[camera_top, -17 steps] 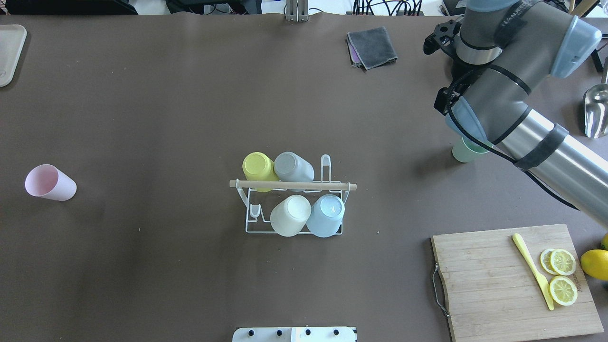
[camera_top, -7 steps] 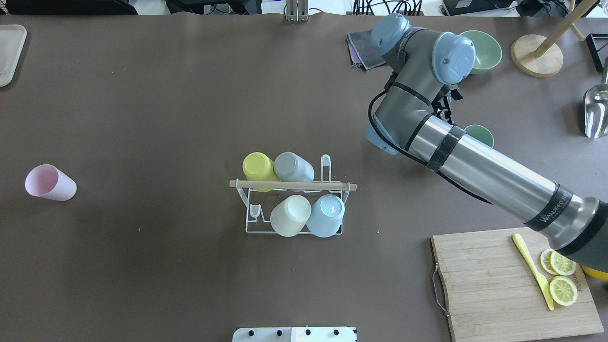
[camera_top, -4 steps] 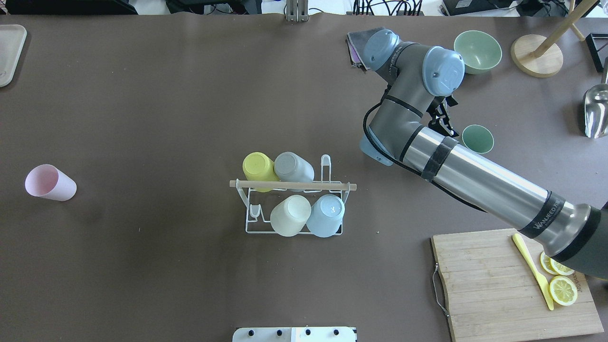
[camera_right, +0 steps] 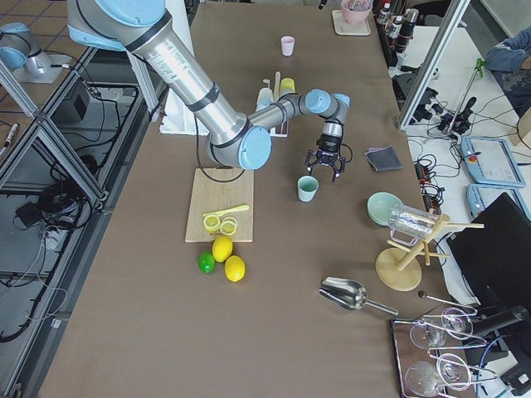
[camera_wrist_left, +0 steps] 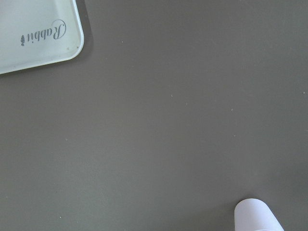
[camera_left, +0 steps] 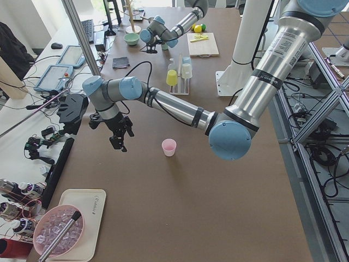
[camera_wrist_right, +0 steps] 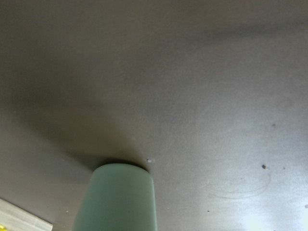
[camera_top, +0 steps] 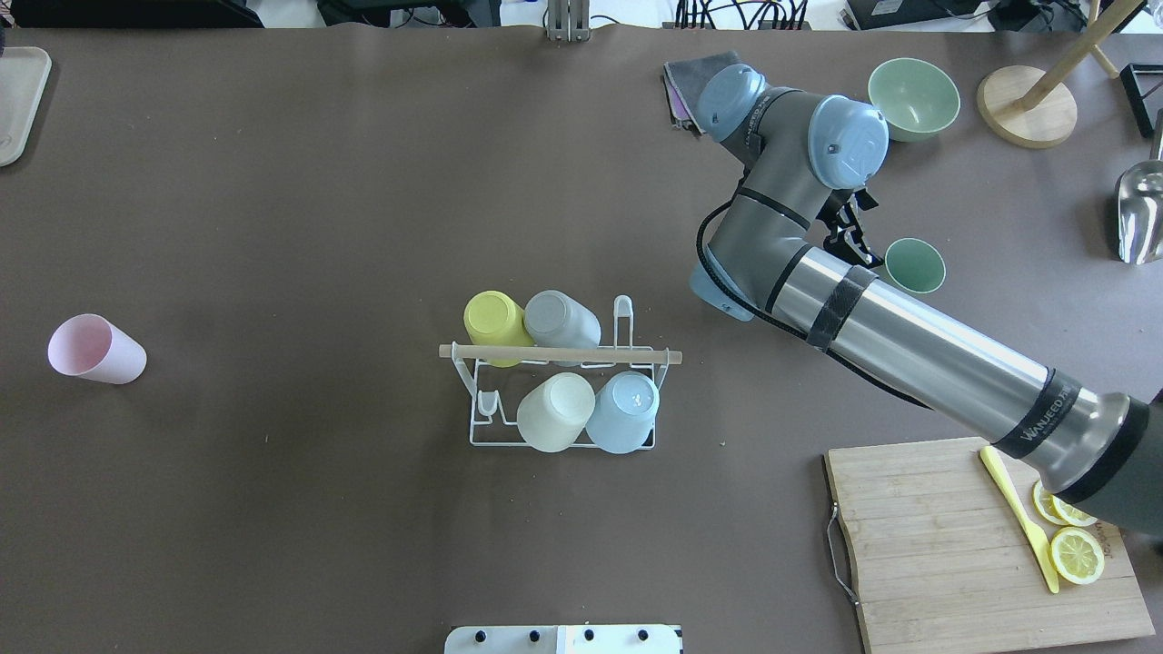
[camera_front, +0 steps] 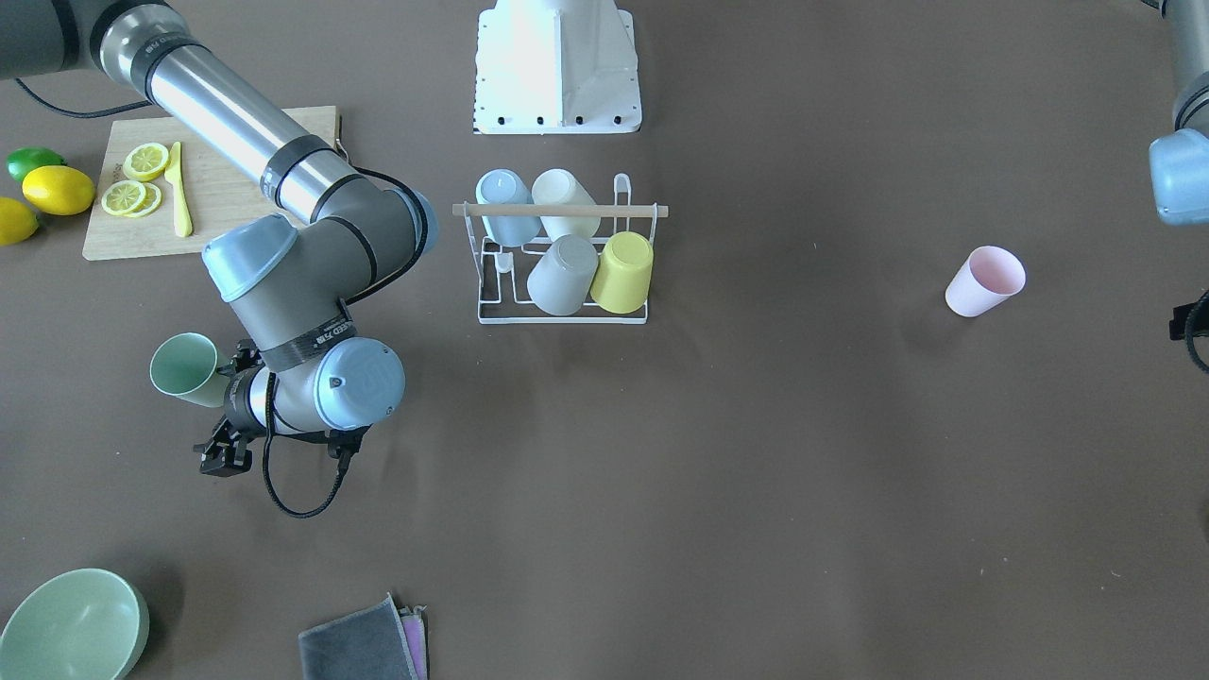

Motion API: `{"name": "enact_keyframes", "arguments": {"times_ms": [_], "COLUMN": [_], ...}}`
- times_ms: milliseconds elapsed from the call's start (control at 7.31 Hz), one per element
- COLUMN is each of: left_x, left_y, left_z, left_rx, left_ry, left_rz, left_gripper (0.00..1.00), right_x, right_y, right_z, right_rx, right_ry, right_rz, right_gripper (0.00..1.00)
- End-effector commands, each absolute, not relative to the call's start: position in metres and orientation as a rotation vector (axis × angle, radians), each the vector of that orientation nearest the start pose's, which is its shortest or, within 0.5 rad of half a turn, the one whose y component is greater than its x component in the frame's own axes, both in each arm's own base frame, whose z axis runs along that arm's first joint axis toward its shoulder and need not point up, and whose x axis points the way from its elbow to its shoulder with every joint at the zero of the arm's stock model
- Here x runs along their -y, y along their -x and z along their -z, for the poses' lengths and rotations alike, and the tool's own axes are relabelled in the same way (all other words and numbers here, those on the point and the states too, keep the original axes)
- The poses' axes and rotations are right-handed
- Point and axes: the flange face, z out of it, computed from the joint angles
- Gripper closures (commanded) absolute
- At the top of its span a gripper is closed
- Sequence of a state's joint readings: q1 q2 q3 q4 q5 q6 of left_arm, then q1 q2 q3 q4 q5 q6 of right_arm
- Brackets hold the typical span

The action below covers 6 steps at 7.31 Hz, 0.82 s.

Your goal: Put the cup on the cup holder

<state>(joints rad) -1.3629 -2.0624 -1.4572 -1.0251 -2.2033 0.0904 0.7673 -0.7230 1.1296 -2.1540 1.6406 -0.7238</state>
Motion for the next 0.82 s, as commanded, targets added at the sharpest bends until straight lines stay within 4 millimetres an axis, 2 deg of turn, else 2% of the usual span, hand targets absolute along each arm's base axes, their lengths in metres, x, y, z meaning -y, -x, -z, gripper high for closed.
{"name": "enact_keyframes", "arguments": {"times_ms": [0,137,274,410,684], "left_x": [0.650,0.638,0.620,0.613,0.613], "left_y": [-0.078,-0.147,-0.211,-0.227,-0.227], "left_z": [-0.488,-0.498,-0.497,-0.497,-0.504], "left_rx": [-0.678,-0.660,-0.634,-0.629,-0.630], "left_ry": [0.227,0.292,0.364,0.389,0.403], "left_rz": [-0.242,-0.333,-0.415,-0.435,-0.434], "left_gripper": [0.02,0.02,0.02,0.02,0.02], "right_x": [0.617,0.619,0.615,0.611,0.589], "right_y": [0.455,0.450,0.448,0.444,0.439], "right_z": [-0.399,-0.397,-0.395,-0.400,-0.416], "right_rx": [0.118,0.149,0.161,0.159,0.152], "right_ry": [0.216,0.216,0.228,0.227,0.219], "right_rz": [1.486,1.438,1.384,1.363,1.327], "right_gripper": [0.00,0.00,0.00,0.00,0.00]}}
